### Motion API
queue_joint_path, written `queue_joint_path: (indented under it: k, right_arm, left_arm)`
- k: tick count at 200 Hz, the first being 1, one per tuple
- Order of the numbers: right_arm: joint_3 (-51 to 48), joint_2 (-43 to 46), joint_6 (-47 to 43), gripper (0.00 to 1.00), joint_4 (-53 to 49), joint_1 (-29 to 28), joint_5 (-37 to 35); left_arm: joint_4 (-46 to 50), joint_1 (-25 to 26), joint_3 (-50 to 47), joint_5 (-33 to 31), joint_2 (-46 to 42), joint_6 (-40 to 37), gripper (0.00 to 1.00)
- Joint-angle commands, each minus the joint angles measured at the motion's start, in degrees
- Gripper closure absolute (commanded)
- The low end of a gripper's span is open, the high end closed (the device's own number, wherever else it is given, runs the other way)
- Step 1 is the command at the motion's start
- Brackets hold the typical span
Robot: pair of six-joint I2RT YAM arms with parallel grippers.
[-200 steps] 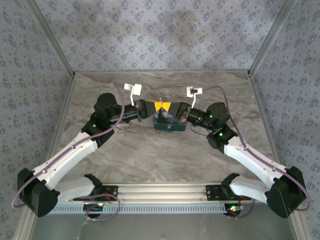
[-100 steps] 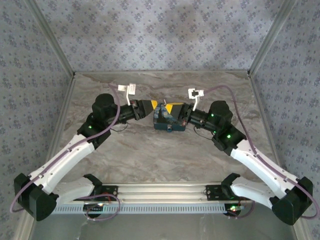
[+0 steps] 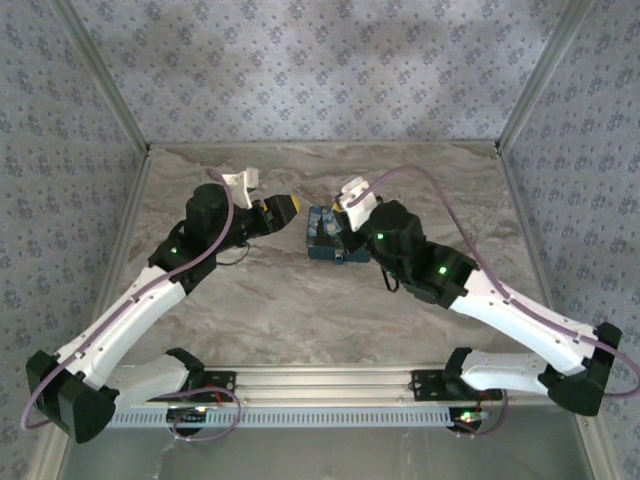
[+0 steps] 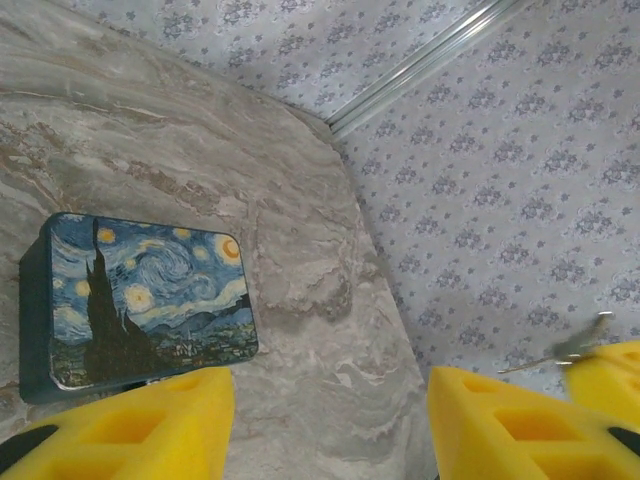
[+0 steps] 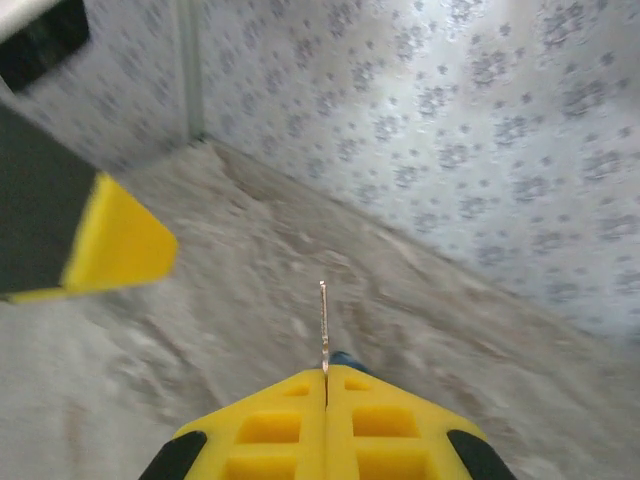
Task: Unlock a padlock with a key
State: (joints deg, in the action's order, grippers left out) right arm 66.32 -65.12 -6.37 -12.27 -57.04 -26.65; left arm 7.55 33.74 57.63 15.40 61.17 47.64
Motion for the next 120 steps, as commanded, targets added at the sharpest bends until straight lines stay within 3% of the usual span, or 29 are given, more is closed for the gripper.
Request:
queue_joint_path:
  k: [1,37,120]
  right_arm:
    - [0.57,-1.29,-14.35,1.00,5.92,-3.19,-15.93]
    - [-1.90,-2.21,-20.76,1.00,15.49,-6.53,-19.93]
    - [-2.06,-1.67,-21.74,1.00,17.00,-8.33,-19.14]
  left_arm:
    - [0.39,-0.25,3.03,-0.53,-0.02,0.89,0.45]
    - [-1.08,-0.19,6.11,1.17,0.97,1.80,0.40]
    - [-7.35,3.12,11.69,5.47,5.22,7.76,0.28]
